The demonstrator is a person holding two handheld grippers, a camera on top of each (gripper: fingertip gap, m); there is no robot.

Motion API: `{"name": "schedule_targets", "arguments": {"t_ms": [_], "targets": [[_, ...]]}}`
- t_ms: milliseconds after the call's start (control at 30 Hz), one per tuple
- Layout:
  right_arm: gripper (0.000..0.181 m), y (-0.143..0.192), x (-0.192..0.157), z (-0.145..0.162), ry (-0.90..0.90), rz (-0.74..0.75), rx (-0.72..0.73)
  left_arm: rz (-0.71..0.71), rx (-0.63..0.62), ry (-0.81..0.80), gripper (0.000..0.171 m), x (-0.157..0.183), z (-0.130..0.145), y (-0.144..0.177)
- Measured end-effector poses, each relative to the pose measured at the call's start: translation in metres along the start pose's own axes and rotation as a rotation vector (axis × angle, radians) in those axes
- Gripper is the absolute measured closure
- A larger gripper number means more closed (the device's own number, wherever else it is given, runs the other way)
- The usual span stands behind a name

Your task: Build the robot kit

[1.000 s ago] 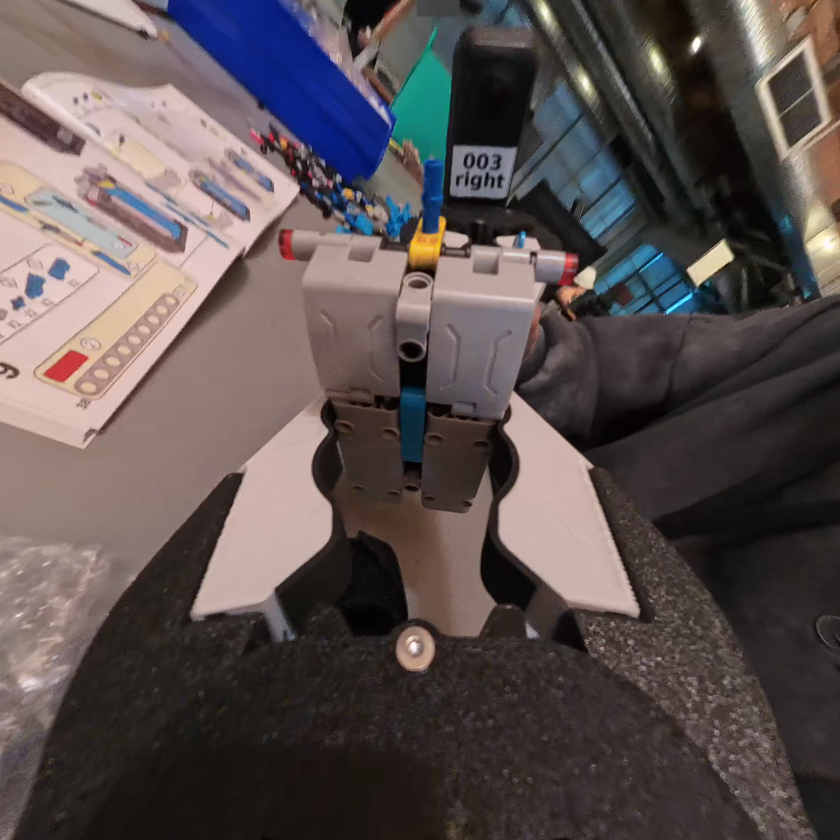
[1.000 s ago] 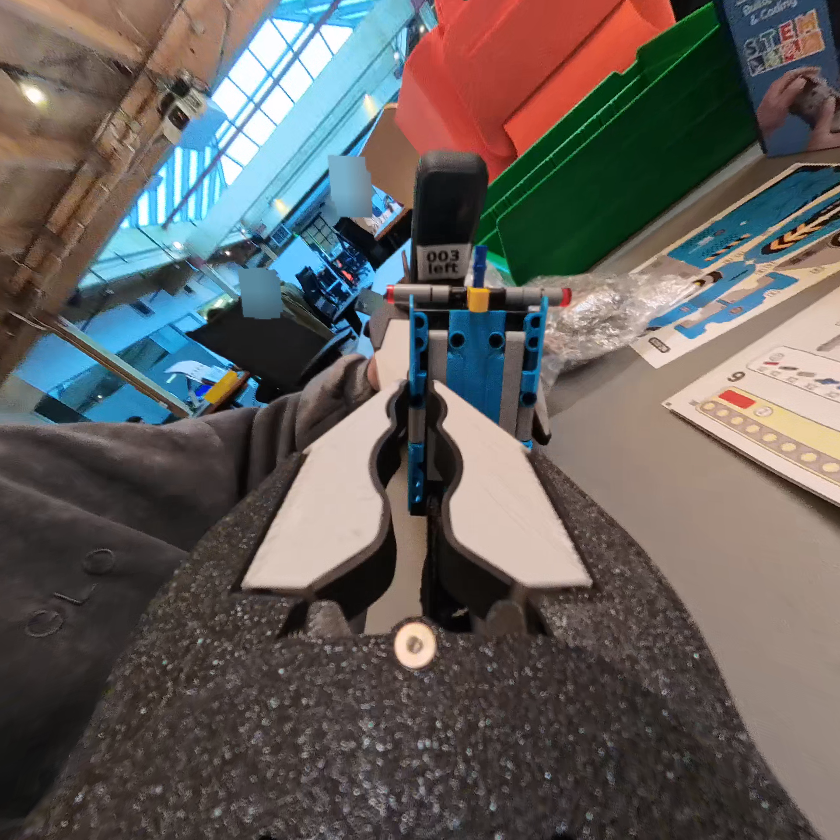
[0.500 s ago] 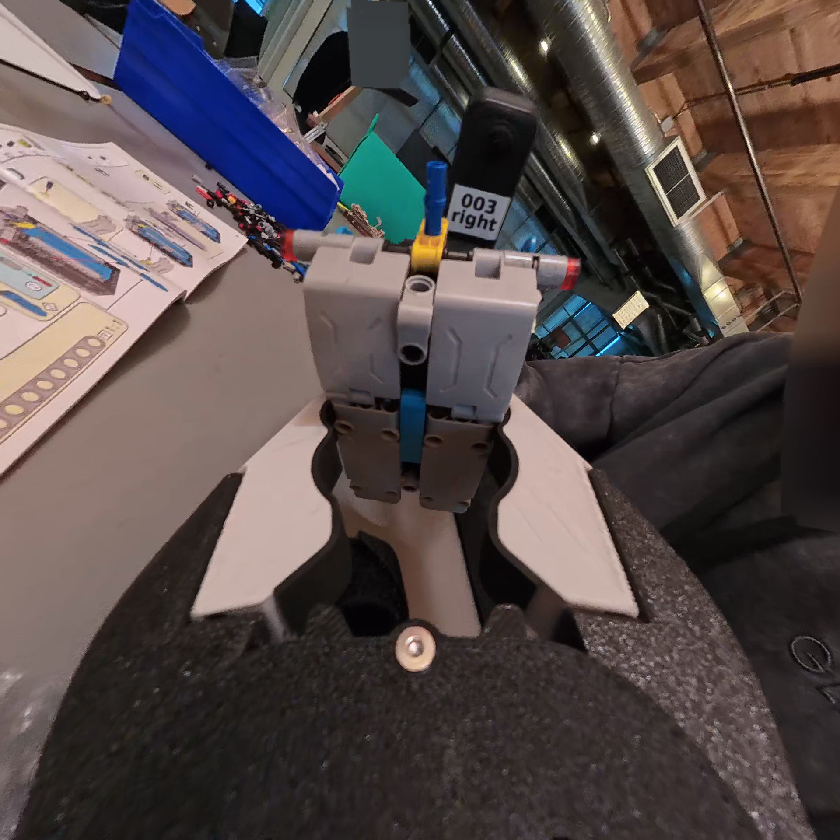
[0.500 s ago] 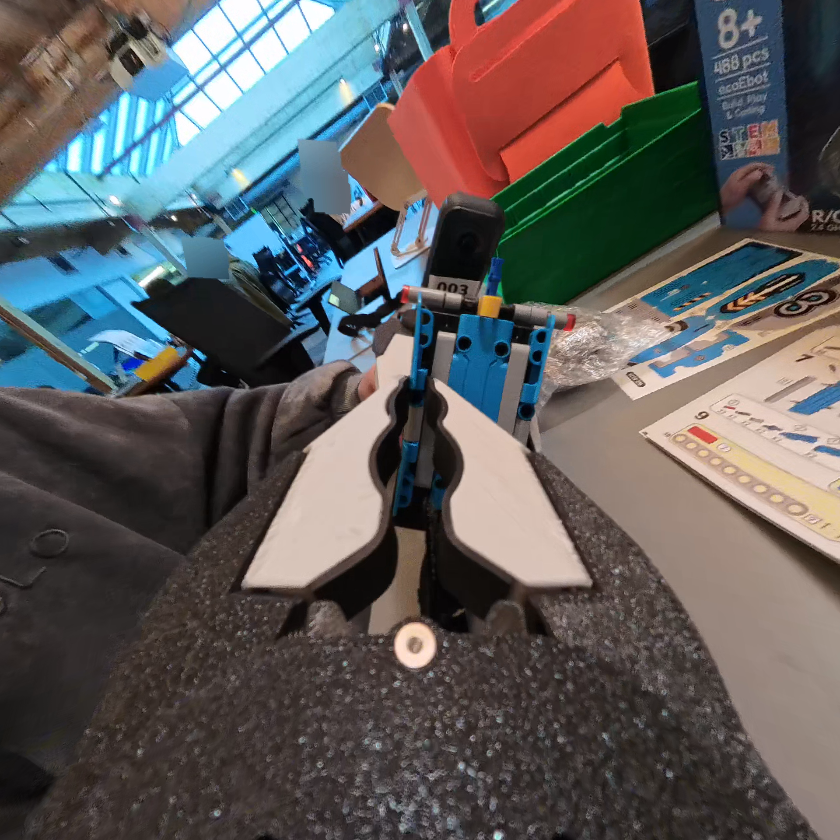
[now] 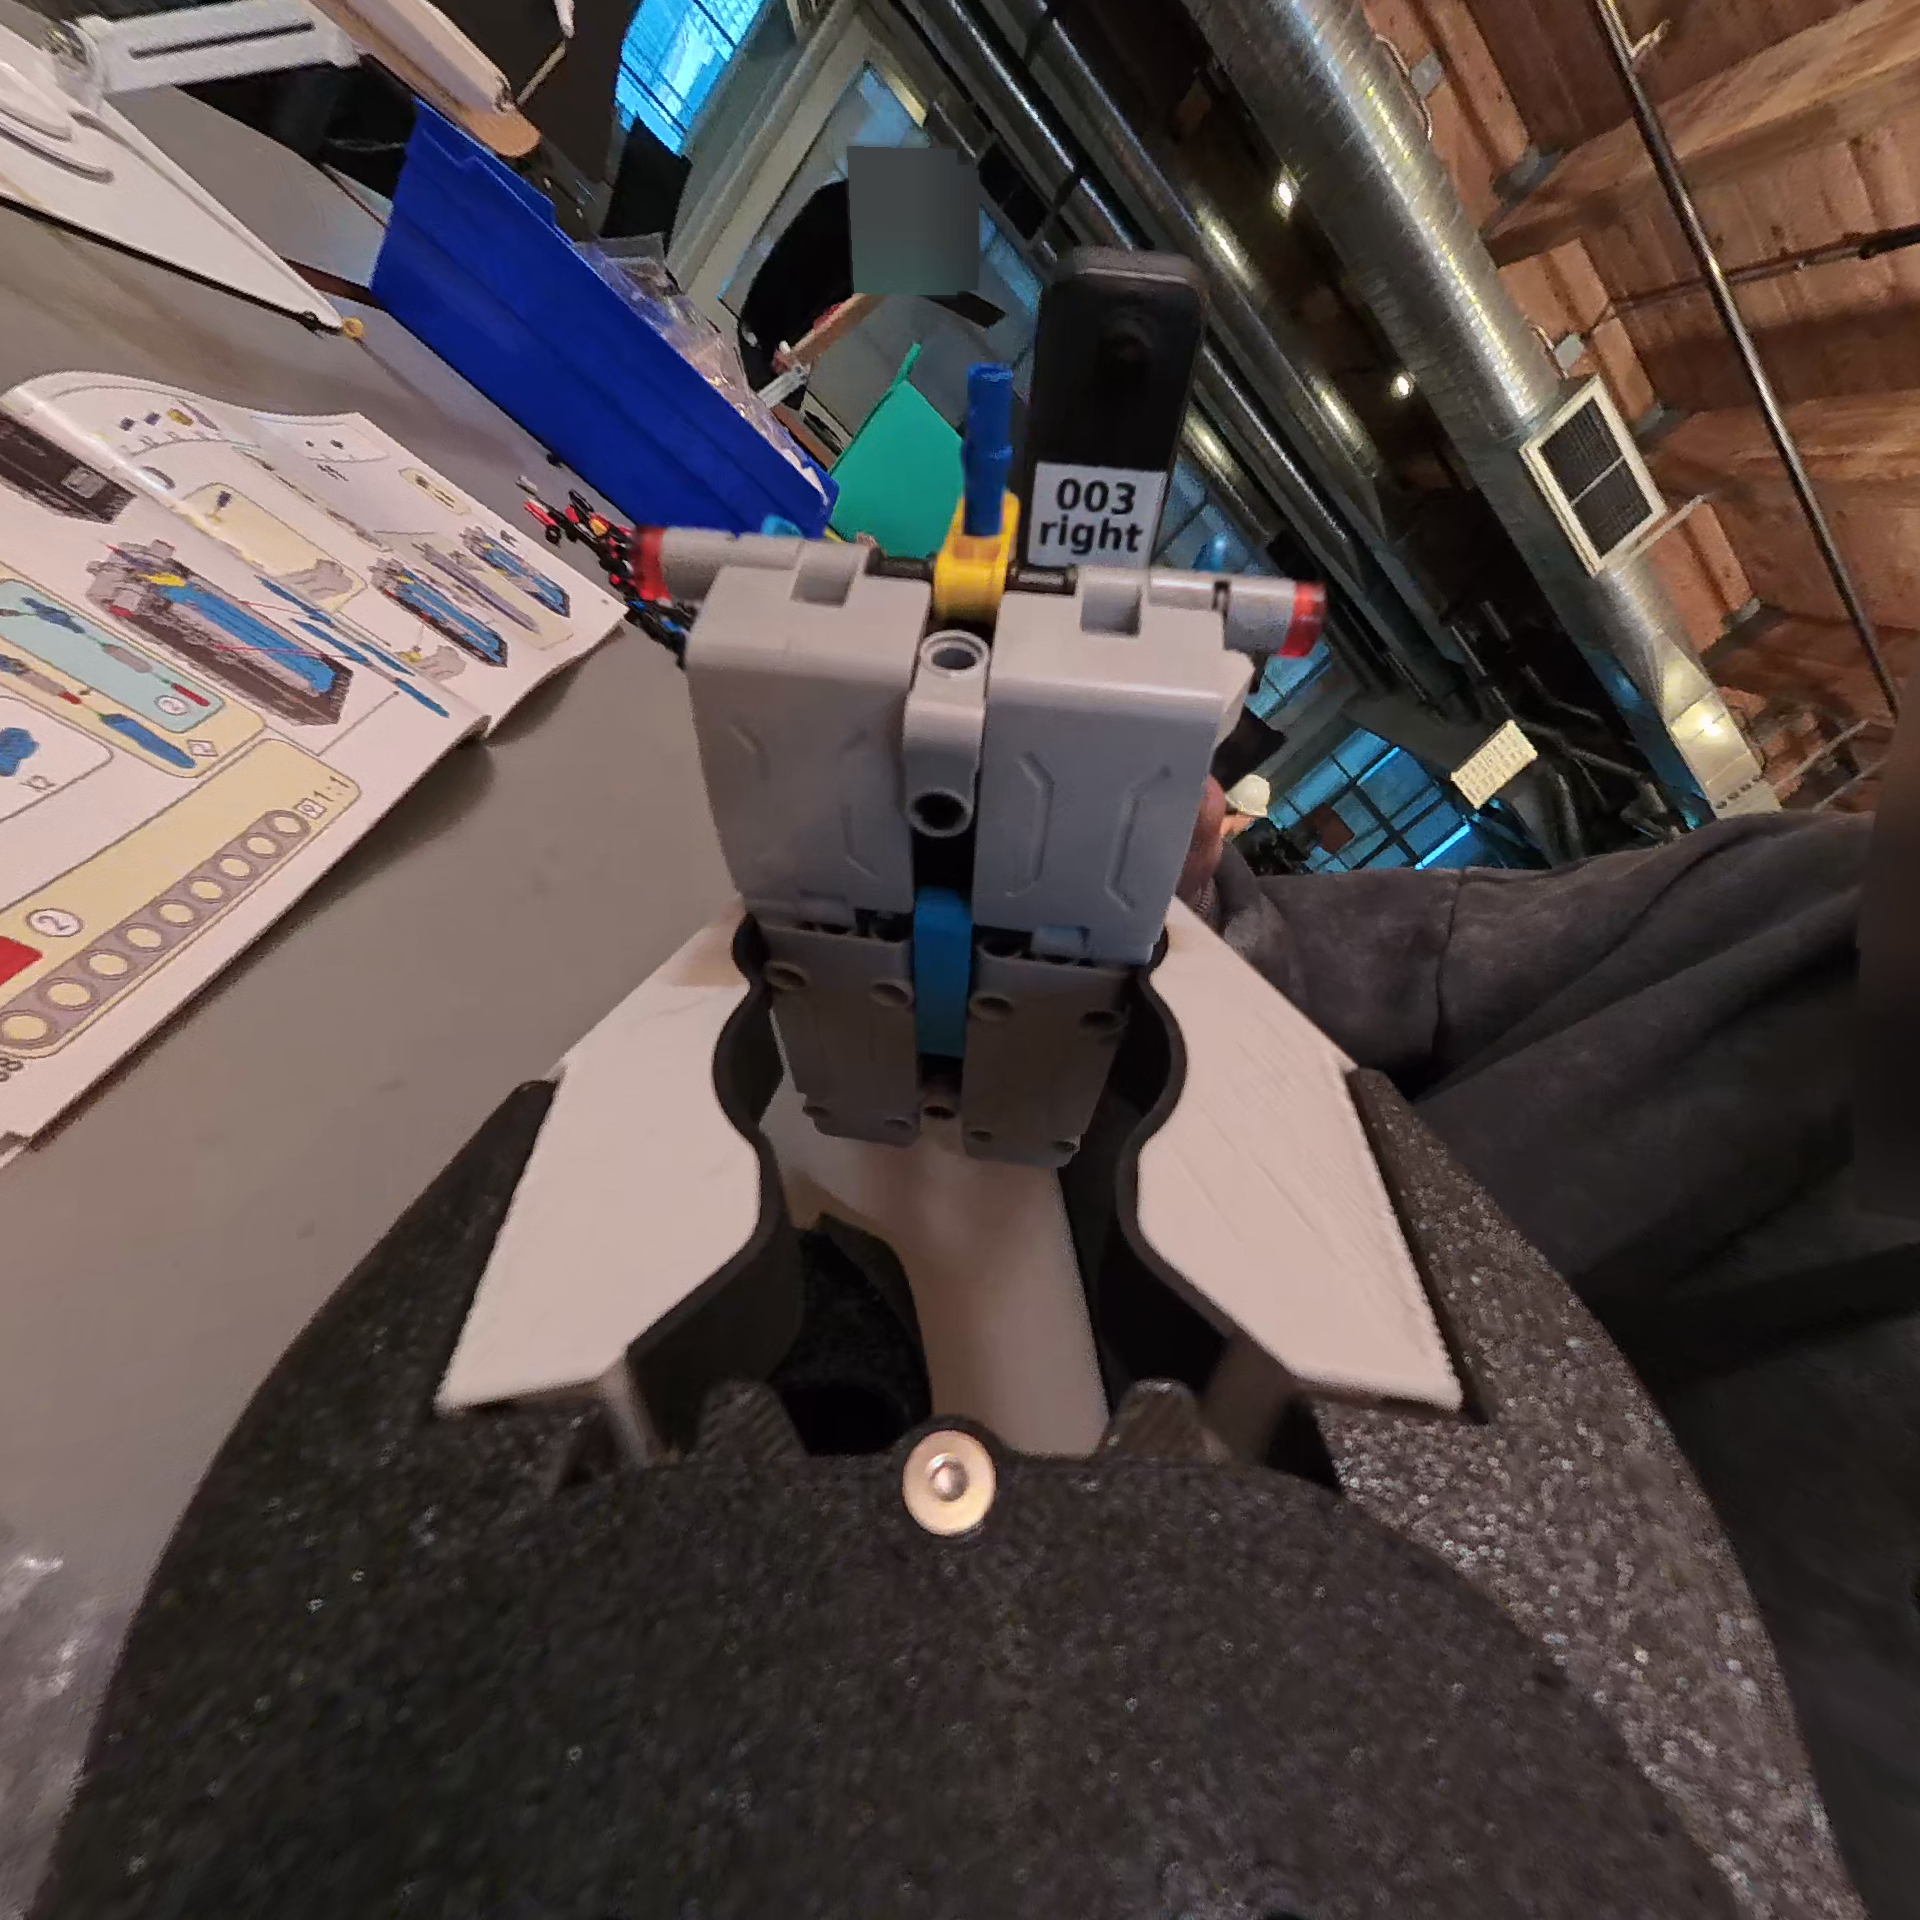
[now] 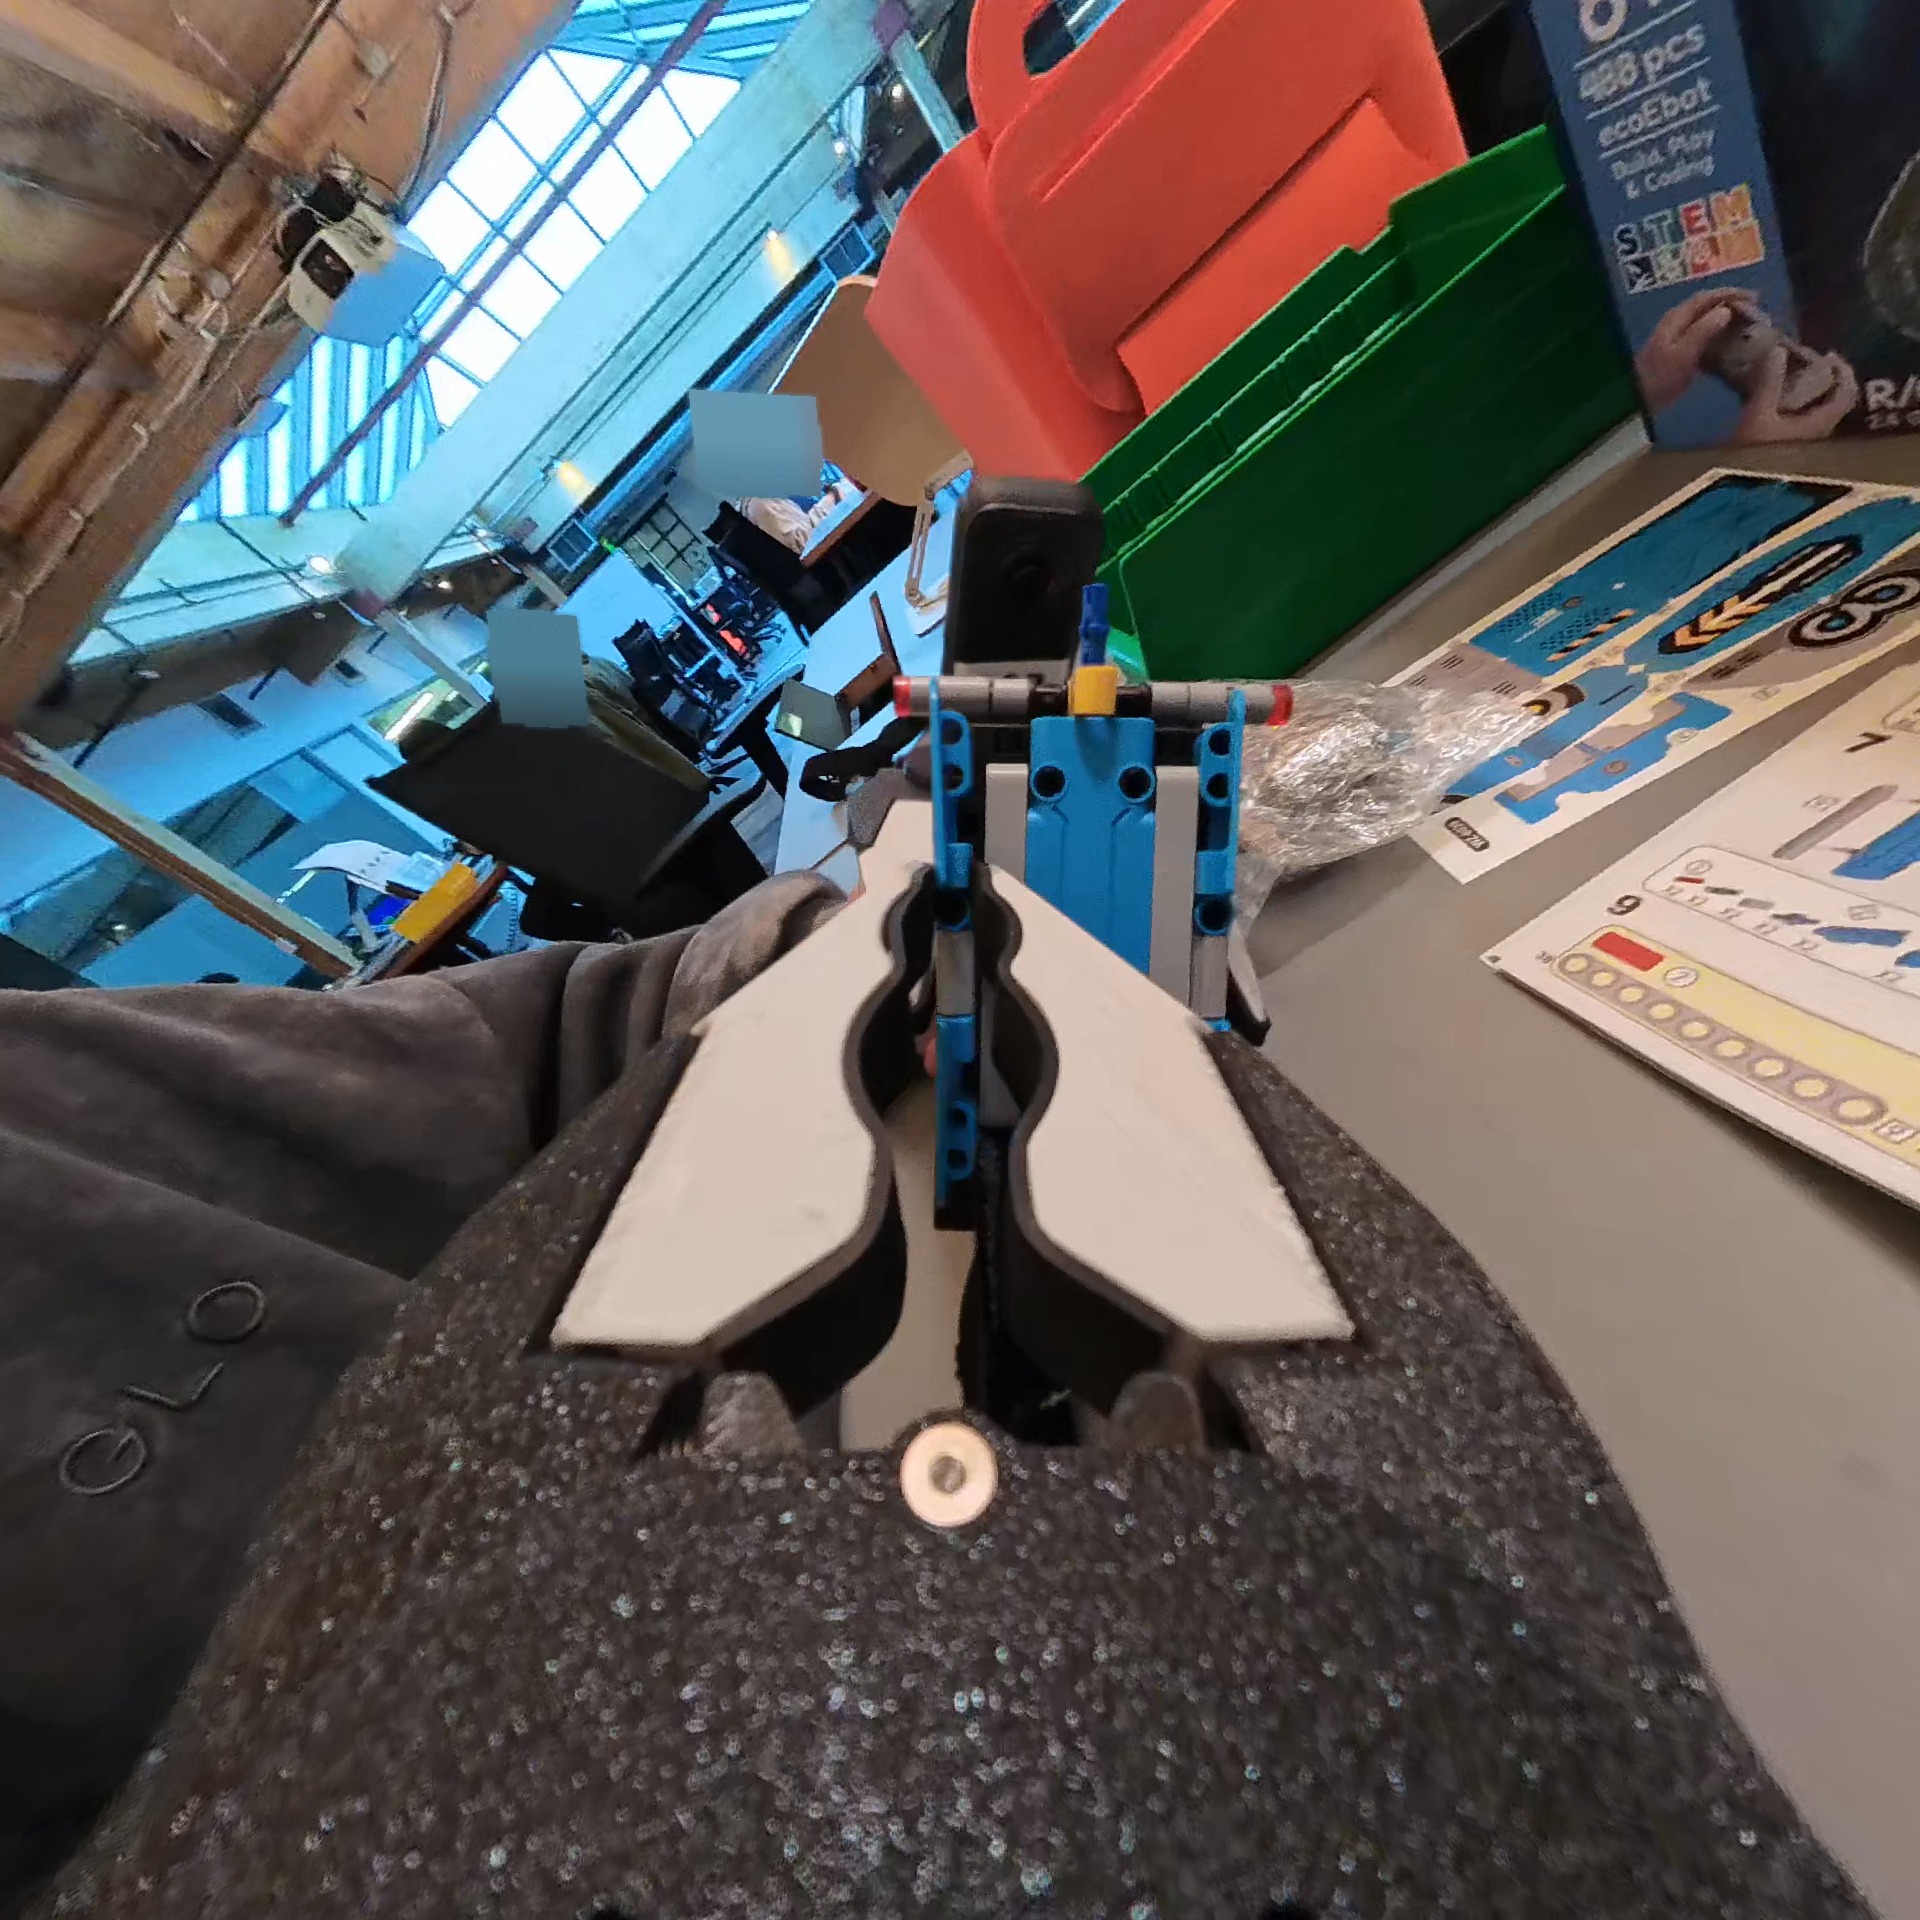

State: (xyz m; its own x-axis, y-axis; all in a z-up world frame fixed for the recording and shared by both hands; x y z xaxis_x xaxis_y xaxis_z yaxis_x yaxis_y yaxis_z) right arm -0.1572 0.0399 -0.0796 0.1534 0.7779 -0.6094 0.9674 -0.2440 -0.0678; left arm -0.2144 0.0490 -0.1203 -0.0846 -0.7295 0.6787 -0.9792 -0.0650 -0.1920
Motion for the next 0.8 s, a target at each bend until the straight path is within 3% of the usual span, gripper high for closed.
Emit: {"name": "schedule_targets", "arguments": {"t_ms": [267, 533, 700, 800], "targets": [[0.168, -0.007, -0.002, -0.015, 0.163, 0.080, -0.087, 0.055, 0.059, 0.050, 0.106, 0.004, -0.007, 0.000], [0.174, -0.005, -0.001, -0.013, 0.116, 0.054, -0.103, 0.020, 0.049, 0.046, 0.106, 0.000, -0.006, 0.000], [0.175, -0.005, -0.002, -0.016, 0.191, 0.112, -0.055, 0.007, 0.062, 0.030, 0.106, -0.001, -0.007, 0.000], [0.175, -0.007, -0.001, -0.011, 0.105, 0.096, -0.036, -0.005, 0.065, 0.030, 0.106, -0.002, -0.007, 0.001]]}}
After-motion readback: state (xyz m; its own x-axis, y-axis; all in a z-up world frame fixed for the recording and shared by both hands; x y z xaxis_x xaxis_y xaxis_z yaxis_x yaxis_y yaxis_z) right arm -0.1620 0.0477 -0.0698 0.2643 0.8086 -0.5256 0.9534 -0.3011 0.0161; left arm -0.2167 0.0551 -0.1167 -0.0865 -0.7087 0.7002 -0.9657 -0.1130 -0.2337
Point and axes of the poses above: each gripper's, where its closed fingertips meet, y back along the fingers, z out of its underside, x = y × z across the jaws, the point moved 4 cm from there along y, back along the fingers, and after that the axes turned 9 degrees about x, right-handed, at the moved point
